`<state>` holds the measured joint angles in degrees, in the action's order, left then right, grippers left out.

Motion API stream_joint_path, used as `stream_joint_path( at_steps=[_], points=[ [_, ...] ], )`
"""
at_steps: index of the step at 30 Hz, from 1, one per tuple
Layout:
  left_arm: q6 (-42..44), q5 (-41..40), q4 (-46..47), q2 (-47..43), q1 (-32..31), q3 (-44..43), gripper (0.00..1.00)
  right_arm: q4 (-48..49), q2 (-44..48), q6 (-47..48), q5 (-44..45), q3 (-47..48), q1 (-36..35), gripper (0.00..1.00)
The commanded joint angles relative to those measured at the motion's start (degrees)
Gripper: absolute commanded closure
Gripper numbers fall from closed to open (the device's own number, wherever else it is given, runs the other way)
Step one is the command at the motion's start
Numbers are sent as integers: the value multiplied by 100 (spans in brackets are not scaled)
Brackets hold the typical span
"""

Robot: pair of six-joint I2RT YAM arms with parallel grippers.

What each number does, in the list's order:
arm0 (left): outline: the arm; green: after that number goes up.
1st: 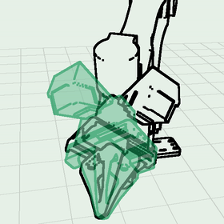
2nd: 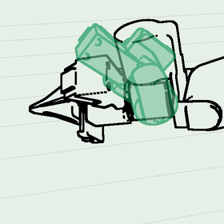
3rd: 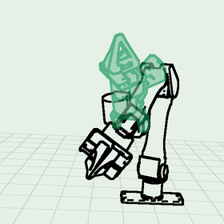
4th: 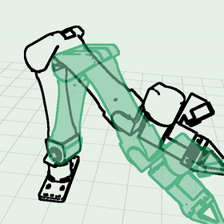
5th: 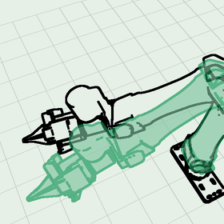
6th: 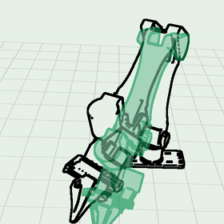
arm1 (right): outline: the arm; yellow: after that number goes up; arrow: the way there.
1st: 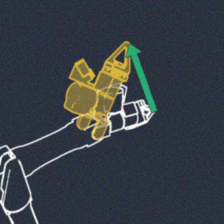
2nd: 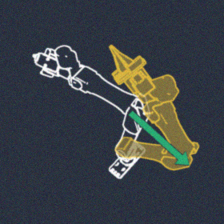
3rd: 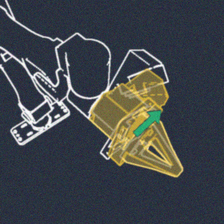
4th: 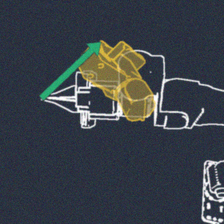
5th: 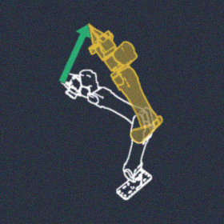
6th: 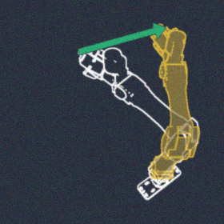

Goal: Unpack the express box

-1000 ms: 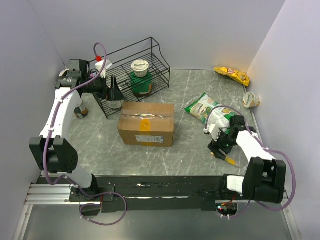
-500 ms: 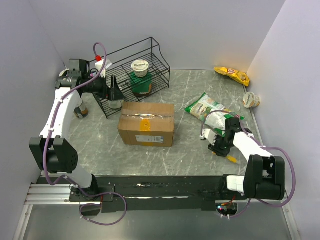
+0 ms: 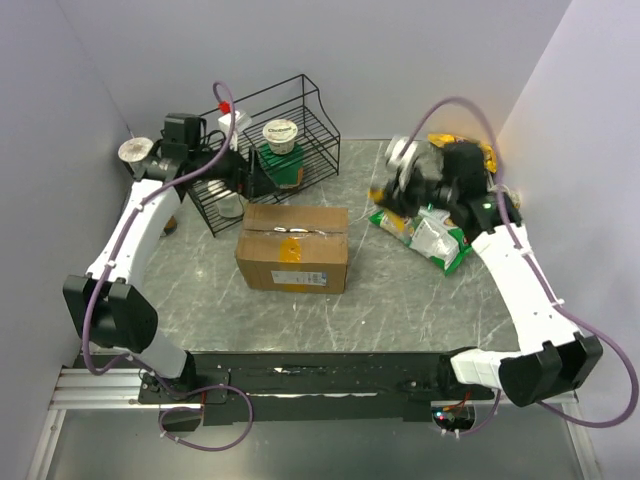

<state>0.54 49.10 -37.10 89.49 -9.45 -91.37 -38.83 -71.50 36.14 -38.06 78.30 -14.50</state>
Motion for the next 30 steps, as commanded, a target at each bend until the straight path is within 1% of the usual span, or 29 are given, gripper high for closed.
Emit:
stream_joint_path(
  at_steps=[1, 2, 3, 4, 5, 7, 8, 9, 10, 13, 15, 16, 17, 19, 20, 22, 23, 24, 26, 27, 29, 30],
  points=[
    [-1533, 767, 2607, -608, -285, 654, 2, 2302, -223, -3467, -438, 571, 26, 100],
    [-1782, 837, 3012, -652, -337, 769, 2, 2571, -293, -3813, -447, 668, 26, 100],
    [-1994, 942, 3729, -670, -425, 909, 1, 2773, -511, -4129, -526, 782, 26, 100],
    [-2361, 961, 4076, -653, -487, 928, 2, 3150, -609, -4620, -570, 983, 26, 100],
    [-2487, 961, 4245, -600, -540, 902, 2, 3301, -723, -4816, -579, 1029, 26, 100],
    [-2785, 856, 4517, -486, -671, 805, 2, 3426, -777, -4993, 41, 1125, -148, 100],
    [-2796, 803, 4571, -477, -733, 805, 3, 3443, -742, -5011, 419, 1117, -236, 100],
    [-2717, 707, 4537, -442, -881, 744, 3, 3530, -716, -5020, 753, 1074, -316, 100],
    [-2473, 602, 4336, -424, -961, 692, 4, 3627, -690, -5003, 1348, 969, -447, 100],
    [-2225, 320, 4220, -363, -1234, 577, 6, 3856, -602, -5072, 2396, 906, -659, 100],
    [-2093, 4, 4124, -310, -1444, 472, 7, 3857, -619, -5160, 2575, 950, -764, 100],
    [-1884, -154, 4036, -284, -1524, 428, 8, 3865, -628, -5239, 2672, 1011, -817, 100],
    [-1795, -512, 3853, -266, -1603, 375, 9, 3865, -628, -5266, 2899, 1038, -896, 100],
    [-1619, -542, 3790, -178, -1779, 252, 11, 3865, -645, -5327, 2980, 1099, -966, 100],
    [-1583, -716, 3746, -160, -1831, 217, 12, 3857, -645, -5337, 3163, 1126, -1002, 100],
    [-1513, -954, 3728, -152, -1998, 190, 13, 3865, -645, -5328, 3235, 1126, -1116, 100],
    [-1495, -1138, 3728, -151, -2043, 181, 13, 3857, -645, -5345, 3287, 1135, -1151, 100],
    [-1478, -1488, 3728, -151, -2139, 164, 15, 3857, -637, -5389, 3357, 1143, -1186, 100],
    [-1451, -1763, 3728, -151, -2201, 155, 16, 3848, -610, -5477, 3437, 1152, -1248, 100],
    [-1390, -2112, 3571, -125, -2279, 129, 18, 3856, -602, -5503, 3455, 1152, -1274, 100],
    [-1311, -2352, 3526, -82, -2359, 76, 21, 3830, -584, -5583, 3446, 1152, -1318, 100],
    [-1223, -2657, 3500, -64, -2385, 58, 25, 3813, -575, -5626, 3463, 1126, -1344, 100]
  ],
)
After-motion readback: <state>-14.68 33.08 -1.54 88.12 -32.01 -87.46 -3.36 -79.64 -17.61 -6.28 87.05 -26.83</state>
